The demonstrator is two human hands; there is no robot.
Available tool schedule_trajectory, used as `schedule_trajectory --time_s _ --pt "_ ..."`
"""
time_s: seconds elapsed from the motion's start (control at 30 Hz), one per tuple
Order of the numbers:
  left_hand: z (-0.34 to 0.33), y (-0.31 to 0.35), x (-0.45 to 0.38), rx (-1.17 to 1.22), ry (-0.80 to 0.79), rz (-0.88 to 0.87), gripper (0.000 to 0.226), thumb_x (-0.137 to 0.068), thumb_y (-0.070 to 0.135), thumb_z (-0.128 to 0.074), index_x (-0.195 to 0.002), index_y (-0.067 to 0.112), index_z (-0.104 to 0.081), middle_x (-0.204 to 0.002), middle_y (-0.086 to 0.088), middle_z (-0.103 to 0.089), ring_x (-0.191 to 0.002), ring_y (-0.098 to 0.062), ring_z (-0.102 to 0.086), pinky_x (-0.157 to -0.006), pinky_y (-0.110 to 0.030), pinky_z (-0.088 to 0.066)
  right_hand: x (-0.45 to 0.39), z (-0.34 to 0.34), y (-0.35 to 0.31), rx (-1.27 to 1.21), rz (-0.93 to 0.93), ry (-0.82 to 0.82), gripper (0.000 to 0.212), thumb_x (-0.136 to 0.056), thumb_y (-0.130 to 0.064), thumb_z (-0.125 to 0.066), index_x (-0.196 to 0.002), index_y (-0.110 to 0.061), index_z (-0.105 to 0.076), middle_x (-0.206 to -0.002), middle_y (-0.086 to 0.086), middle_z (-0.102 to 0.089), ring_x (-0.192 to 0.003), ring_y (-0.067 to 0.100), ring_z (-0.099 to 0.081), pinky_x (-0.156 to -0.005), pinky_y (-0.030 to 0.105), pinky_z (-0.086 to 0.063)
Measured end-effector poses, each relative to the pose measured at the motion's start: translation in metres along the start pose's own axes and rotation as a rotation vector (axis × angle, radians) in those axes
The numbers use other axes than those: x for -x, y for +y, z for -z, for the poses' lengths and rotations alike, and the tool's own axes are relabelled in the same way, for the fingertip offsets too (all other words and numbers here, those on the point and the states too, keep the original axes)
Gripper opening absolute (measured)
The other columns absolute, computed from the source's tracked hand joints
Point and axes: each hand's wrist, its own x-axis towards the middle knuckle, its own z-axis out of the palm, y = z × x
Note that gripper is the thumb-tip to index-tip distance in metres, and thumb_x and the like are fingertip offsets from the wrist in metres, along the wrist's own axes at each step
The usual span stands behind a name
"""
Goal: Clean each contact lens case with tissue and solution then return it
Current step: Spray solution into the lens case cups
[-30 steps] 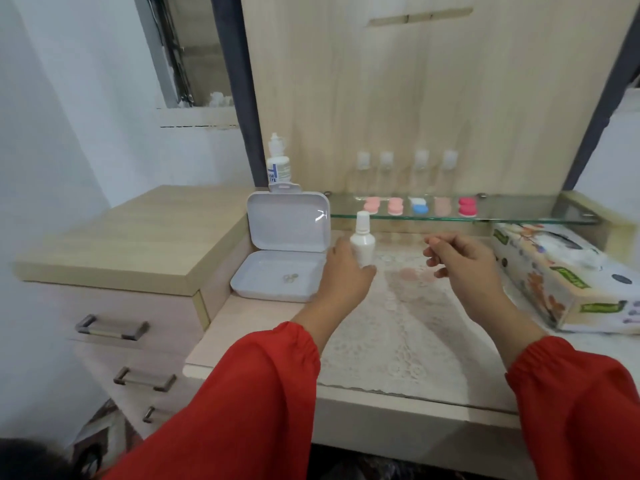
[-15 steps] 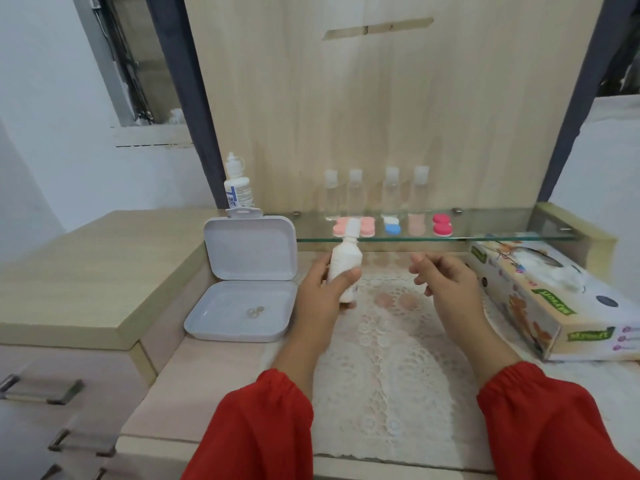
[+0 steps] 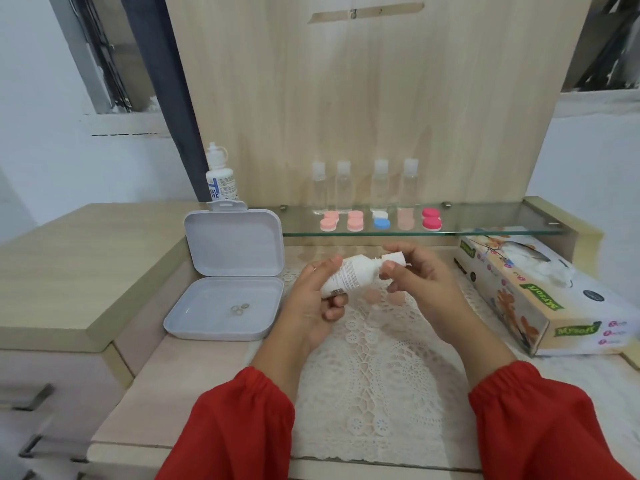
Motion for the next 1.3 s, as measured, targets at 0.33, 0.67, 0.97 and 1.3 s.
schedule_trajectory --time_s 0.33,0.67,0.97,1.3 --pt "0.0006 0.0004 0.0005 0.119 0.063 0.085 0.024 -0.083 0.024 -0.069 -0.099 0.007 -0.064 -0.063 -0.005 -0.057 -0.042 -0.006 -0.046 -0.037 -0.013 -0.038 0.0001 0.0024 -0.0017 -0.061 0.068 -0.020 0.033 -0.077 0.009 -0.069 -0.095 -0.019 -0.070 -0.096 -0.006 -0.072 -0.088 0.009 -0.065 -0.074 0.021 -0.053" --pt "-0.0044 -0.0024 -0.0009 0.024 0.132 0.115 0.046 -0.086 0.046 -0.064 -0.098 0.002 -0.064 -0.077 -0.018 -0.064 -0.042 -0.006 -0.049 -0.040 -0.014 -0.046 0.0009 0.0024 -0.0036 -0.158 0.136 -0.022 0.054 -0.073 0.024 -0.061 -0.109 -0.016 -0.060 -0.088 -0.002 -0.075 -0.091 0.010 -0.068 -0.088 0.027 -0.054" --pt "-0.0041 -0.0016 0.0026 0.091 0.091 0.148 0.040 -0.087 0.040 -0.065 -0.102 0.003 -0.063 -0.079 -0.014 -0.066 -0.064 -0.016 -0.060 -0.045 -0.018 -0.052 0.0017 0.0043 -0.0071 -0.246 0.149 -0.009 0.047 -0.075 0.023 -0.058 -0.105 -0.013 -0.062 -0.091 -0.002 -0.074 -0.089 0.008 -0.067 -0.077 0.021 -0.054" --pt "-0.0051 -0.0026 0.0025 0.051 0.098 0.141 0.047 -0.086 0.045 -0.065 -0.103 0.001 -0.063 -0.077 -0.015 -0.065 -0.053 -0.011 -0.060 -0.047 -0.018 -0.053 0.0001 0.0065 -0.0070 -0.399 0.180 -0.028 0.055 -0.053 -0.005 -0.077 -0.104 -0.023 -0.069 -0.088 0.003 -0.072 -0.093 0.017 -0.068 -0.084 0.027 -0.054"
